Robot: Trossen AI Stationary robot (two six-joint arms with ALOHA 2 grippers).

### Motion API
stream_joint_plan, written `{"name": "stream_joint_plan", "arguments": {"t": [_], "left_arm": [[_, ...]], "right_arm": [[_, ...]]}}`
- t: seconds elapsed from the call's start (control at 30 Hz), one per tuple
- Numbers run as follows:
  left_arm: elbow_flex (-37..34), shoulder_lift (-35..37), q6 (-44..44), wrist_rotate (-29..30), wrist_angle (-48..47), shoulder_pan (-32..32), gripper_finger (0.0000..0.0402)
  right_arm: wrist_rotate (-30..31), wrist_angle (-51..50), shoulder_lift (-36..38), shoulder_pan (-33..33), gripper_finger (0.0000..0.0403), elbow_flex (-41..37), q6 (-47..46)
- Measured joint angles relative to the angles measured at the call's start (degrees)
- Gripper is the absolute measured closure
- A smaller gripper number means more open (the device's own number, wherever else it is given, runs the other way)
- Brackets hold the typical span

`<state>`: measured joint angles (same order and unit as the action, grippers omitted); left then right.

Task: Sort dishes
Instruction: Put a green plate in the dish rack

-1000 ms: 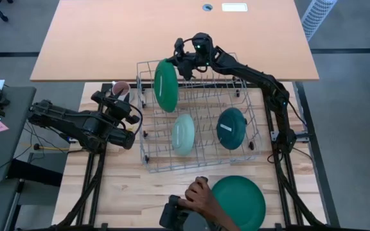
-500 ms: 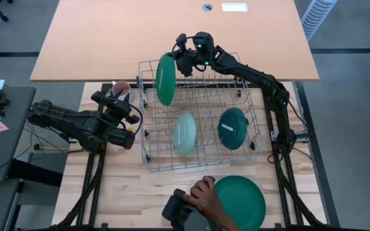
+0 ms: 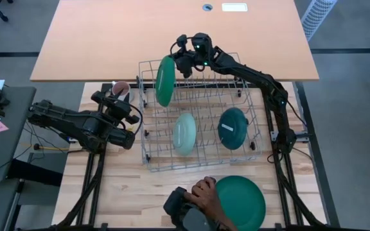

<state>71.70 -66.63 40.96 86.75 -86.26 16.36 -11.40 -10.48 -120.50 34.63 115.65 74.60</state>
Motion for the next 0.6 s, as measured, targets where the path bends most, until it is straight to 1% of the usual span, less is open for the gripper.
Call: {"name": "stream_joint_plan", "arguments": {"t": [0.17,0.4,0.5,0.6], "left_arm": [[0.0,0.0,0.0,0.0,0.0,0.0,0.0286],[0.0,0.0,-0.6,-0.1,0.0,0.0,0.0286],[0.0,0.0,-1.0,-0.2,0.0,0.0,0.0286],[0.0,0.0,-1.1,-0.3,-0.1,0.0,0.0286]], "right_arm": [[0.2,0.3,-2.0,-0.1,0.0397,-0.1,0.4],[1.3,3.3,-4.5,-0.4,0.0396,0.1,0.8],[1.5,2.9,-4.8,-0.3,0.0388,0.1,0.6],[1.6,3.3,-5.2,-0.3,0.0370,0.1,0.9]]}}
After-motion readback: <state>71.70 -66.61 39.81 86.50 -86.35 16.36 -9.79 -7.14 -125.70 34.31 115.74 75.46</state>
